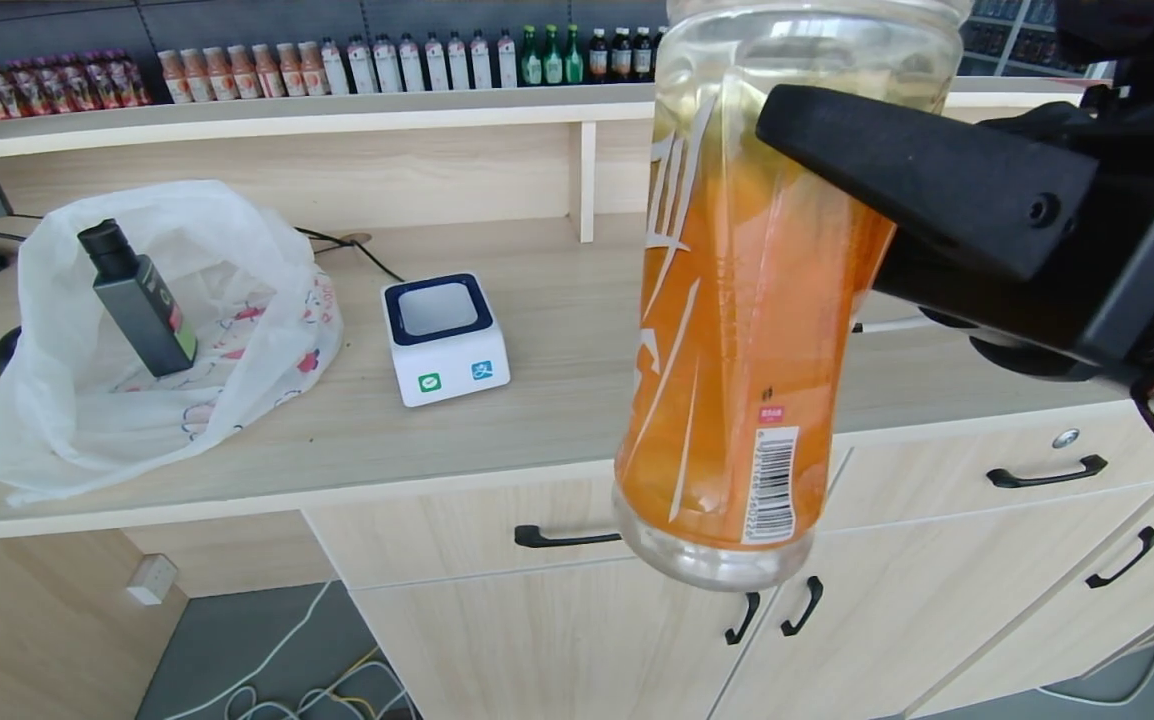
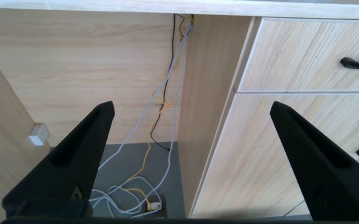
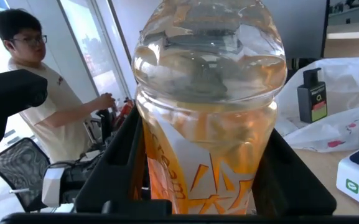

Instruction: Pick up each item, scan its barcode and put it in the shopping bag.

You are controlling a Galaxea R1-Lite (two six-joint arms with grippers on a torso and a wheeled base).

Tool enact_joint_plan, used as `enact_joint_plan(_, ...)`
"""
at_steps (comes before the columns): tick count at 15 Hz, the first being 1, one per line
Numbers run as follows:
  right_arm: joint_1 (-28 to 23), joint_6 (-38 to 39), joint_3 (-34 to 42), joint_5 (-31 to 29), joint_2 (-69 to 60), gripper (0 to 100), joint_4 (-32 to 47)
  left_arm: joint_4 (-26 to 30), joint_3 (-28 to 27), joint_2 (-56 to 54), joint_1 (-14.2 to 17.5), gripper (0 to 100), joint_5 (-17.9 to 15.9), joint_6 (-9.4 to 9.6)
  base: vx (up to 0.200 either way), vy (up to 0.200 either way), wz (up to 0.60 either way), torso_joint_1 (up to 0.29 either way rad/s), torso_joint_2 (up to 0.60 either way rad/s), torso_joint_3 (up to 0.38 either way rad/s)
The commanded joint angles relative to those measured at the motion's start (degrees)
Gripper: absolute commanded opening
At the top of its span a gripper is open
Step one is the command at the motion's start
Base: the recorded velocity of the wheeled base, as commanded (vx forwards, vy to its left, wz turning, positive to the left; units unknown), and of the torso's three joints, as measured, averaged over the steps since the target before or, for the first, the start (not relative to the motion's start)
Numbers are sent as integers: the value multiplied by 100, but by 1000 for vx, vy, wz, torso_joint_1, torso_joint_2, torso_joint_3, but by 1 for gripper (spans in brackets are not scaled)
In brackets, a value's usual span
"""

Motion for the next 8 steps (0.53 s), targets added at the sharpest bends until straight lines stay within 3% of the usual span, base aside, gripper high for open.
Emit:
enact_joint_plan(1, 79, 8, 7, -2, 5, 0, -2, -2, 0, -2, 0, 100, 1, -3, 0, 0, 0, 0, 0, 0)
enact_joint_plan(8, 79, 25, 86, -11, -47, 0, -2, -2, 0, -2, 0, 100, 1, -3, 0, 0, 0, 0, 0, 0)
